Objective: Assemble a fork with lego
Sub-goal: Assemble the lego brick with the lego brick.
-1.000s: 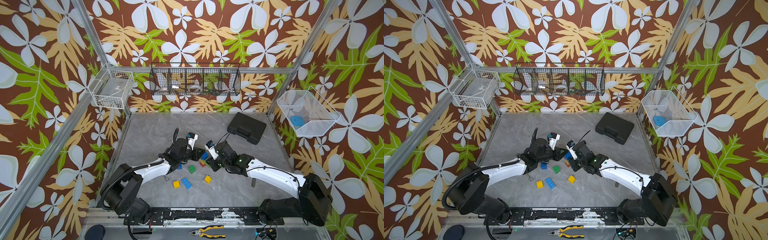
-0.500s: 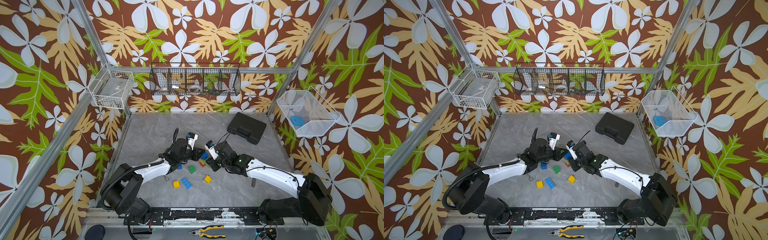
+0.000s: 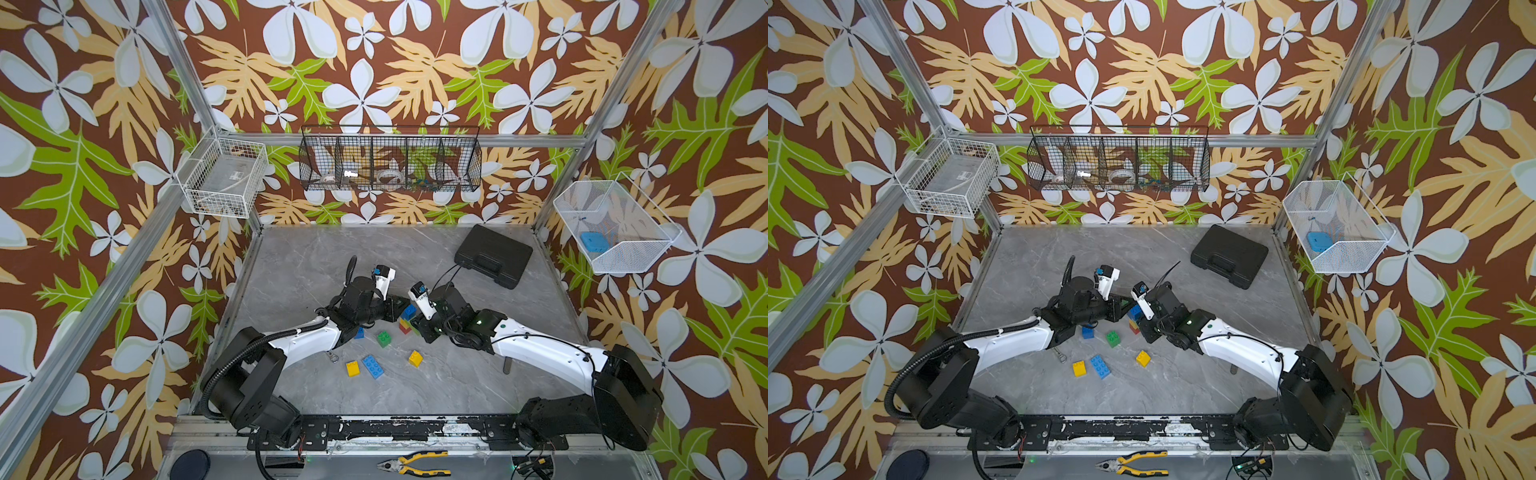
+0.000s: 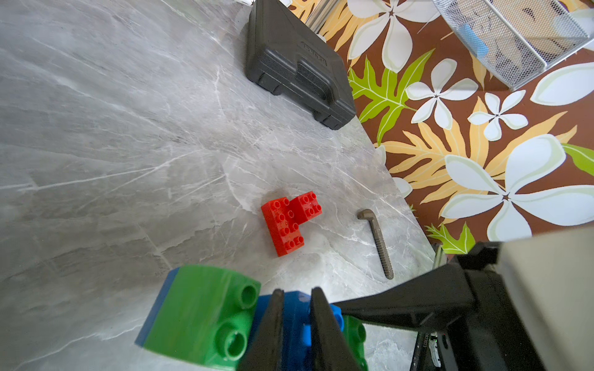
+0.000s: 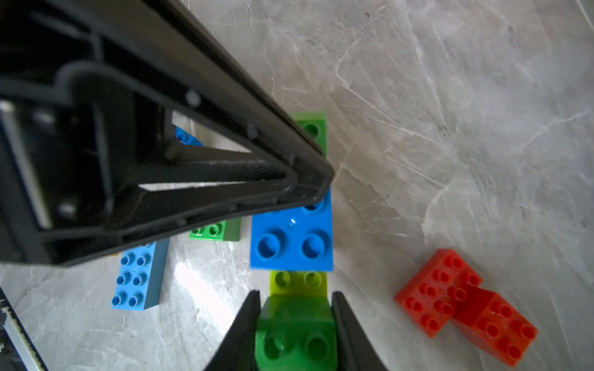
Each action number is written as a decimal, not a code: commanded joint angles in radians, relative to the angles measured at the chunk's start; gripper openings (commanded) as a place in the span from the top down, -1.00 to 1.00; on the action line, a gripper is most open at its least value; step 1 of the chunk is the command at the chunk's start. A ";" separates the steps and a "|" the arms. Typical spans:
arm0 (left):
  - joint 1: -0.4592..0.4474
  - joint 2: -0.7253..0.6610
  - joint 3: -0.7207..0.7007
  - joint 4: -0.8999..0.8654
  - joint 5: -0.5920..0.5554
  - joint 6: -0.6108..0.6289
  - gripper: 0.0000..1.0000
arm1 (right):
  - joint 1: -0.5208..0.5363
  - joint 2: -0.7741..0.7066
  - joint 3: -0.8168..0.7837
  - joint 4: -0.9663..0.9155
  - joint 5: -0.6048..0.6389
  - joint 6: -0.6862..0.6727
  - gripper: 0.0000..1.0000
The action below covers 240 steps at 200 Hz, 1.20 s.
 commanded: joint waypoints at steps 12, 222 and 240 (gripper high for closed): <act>0.002 0.010 -0.003 -0.148 -0.030 0.010 0.64 | 0.000 0.015 -0.004 -0.060 -0.025 -0.012 1.00; 0.003 0.009 0.009 -0.162 -0.021 0.017 0.64 | -0.185 -0.309 -0.369 0.548 -0.210 0.620 -0.82; 0.003 0.008 0.010 -0.164 -0.021 0.017 0.64 | -0.215 -0.299 -0.475 0.788 -0.291 0.793 -0.93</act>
